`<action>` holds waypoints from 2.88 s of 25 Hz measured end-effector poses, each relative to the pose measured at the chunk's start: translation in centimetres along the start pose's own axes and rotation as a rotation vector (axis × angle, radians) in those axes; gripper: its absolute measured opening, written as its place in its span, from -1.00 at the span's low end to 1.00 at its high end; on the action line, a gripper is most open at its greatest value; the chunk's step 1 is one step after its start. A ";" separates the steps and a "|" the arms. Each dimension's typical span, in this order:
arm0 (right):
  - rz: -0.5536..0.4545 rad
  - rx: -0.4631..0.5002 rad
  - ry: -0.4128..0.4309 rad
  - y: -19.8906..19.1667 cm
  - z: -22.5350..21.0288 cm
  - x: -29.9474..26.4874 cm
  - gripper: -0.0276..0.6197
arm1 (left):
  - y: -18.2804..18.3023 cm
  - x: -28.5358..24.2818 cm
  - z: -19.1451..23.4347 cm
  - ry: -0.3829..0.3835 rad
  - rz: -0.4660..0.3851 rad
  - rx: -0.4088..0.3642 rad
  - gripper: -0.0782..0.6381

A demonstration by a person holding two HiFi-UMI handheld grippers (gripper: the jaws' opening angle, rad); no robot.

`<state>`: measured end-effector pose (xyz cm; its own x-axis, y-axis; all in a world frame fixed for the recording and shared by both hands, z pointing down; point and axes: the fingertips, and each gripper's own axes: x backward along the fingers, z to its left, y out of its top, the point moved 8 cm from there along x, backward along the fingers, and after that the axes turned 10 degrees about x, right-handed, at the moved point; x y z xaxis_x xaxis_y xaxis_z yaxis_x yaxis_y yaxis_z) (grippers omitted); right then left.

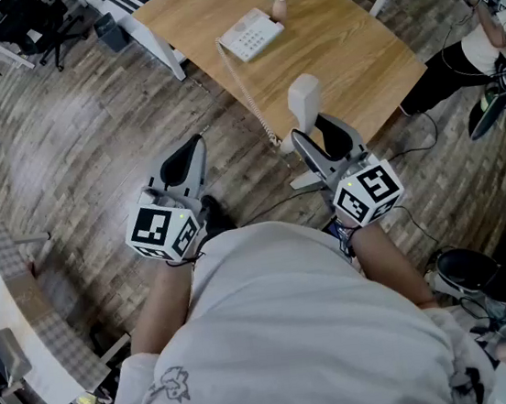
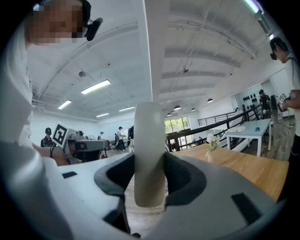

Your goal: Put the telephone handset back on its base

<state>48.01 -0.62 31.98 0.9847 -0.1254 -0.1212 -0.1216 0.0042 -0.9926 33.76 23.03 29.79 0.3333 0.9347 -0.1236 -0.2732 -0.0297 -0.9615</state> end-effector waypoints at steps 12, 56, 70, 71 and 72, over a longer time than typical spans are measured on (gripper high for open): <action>0.021 0.007 -0.003 -0.2 0.6 -0.9 -0.28 | 0.1 0.6 0.9 -0.002 -0.006 0.007 -0.76; 0.124 -0.028 -0.197 1.5 5.6 -23.4 -0.28 | 5.5 1.5 28.9 -0.147 0.071 0.076 -0.76; 0.142 -0.116 -0.159 -0.3 -4.6 -30.2 -0.28 | 6.3 -8.9 32.8 -0.105 0.102 0.087 -0.76; 0.145 -0.117 -0.158 -0.3 -5.5 -30.5 -0.28 | 6.4 -9.9 33.0 -0.106 0.104 0.088 -0.76; 0.149 -0.118 -0.156 -0.3 -6.4 -30.8 -0.28 | 6.7 -11.0 33.1 -0.106 0.105 0.088 -0.76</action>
<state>16.87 -3.13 36.09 0.9611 0.0231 -0.2753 -0.2715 -0.1062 -0.9566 -1.62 24.24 32.85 0.2029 0.9604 -0.1910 -0.3810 -0.1023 -0.9189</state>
